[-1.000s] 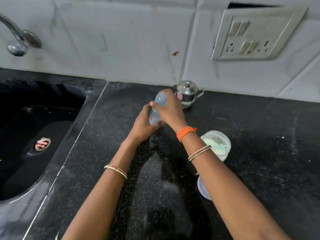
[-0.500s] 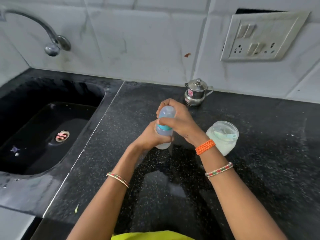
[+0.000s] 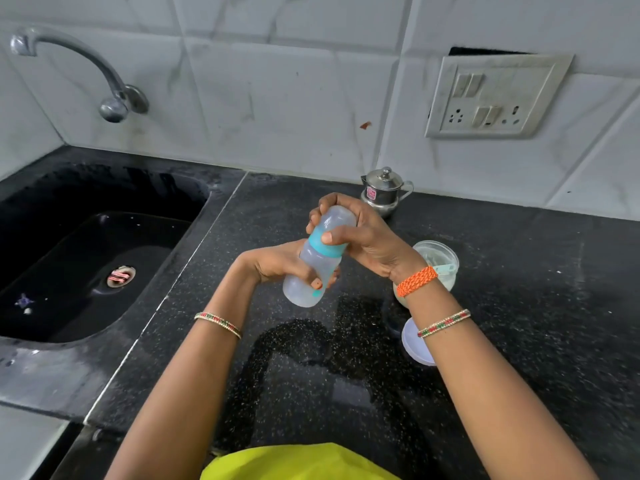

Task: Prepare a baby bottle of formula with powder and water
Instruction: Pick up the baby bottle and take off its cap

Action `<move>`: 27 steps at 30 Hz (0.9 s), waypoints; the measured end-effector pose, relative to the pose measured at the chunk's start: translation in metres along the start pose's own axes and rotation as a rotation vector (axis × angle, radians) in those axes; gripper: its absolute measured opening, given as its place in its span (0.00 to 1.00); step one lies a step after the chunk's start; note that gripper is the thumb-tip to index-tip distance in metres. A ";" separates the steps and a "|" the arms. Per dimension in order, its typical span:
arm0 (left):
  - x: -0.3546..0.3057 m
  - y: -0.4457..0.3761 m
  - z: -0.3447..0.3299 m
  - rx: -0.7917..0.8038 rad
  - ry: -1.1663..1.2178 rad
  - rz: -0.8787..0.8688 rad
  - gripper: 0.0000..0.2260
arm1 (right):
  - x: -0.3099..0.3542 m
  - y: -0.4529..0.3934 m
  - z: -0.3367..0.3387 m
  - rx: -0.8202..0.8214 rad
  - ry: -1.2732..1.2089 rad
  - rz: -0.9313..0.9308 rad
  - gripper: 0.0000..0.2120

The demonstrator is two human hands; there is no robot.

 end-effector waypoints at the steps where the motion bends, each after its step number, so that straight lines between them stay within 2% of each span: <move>1: 0.000 -0.001 -0.004 0.054 0.089 -0.006 0.20 | 0.003 -0.002 0.001 -0.019 -0.067 0.012 0.14; 4: 0.015 0.001 -0.021 0.225 0.482 -0.003 0.21 | 0.025 -0.009 0.023 -0.124 -0.481 0.092 0.12; 5: 0.030 0.003 -0.024 0.196 0.563 0.018 0.21 | 0.035 -0.009 0.039 -0.180 -0.569 0.129 0.12; 7: 0.063 0.005 -0.020 0.012 0.627 0.063 0.26 | 0.051 -0.006 0.070 -0.315 -0.578 0.160 0.10; 9: 0.082 0.006 -0.009 -0.210 0.576 0.063 0.30 | 0.041 0.000 0.092 -0.463 -0.488 0.097 0.08; 11: 0.081 0.007 0.003 -0.358 0.420 0.047 0.31 | 0.012 0.004 0.100 -0.607 -0.343 -0.014 0.08; 14: 0.067 0.007 0.021 -0.488 0.251 0.014 0.34 | -0.036 0.008 0.093 -0.732 -0.152 -0.172 0.06; 16: 0.063 0.008 0.030 -0.543 0.213 0.007 0.31 | -0.059 0.011 0.087 -0.782 0.024 -0.256 0.07; 19: 0.064 0.010 0.036 -0.623 0.231 -0.003 0.21 | -0.078 0.014 0.079 -0.803 0.337 -0.309 0.14; 22: 0.067 0.014 0.039 -0.686 0.204 0.010 0.23 | -0.085 0.017 0.074 -0.802 0.571 -0.276 0.15; 25: 0.071 0.016 0.039 -0.702 0.125 0.041 0.28 | -0.104 0.028 0.070 -0.776 0.677 -0.318 0.13; 27: 0.074 0.016 0.039 -0.714 0.098 0.058 0.28 | -0.113 0.034 0.066 -0.737 0.715 -0.334 0.13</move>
Point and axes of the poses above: each hand's wrist, its own y-axis away from the middle knuckle, its own z-axis out of the back of the hand, x = y × z, the point moved 8 cm from there along -y, towards the middle knuckle, and after that the axes turned 2 degrees about -z, right-handed, at the moved point
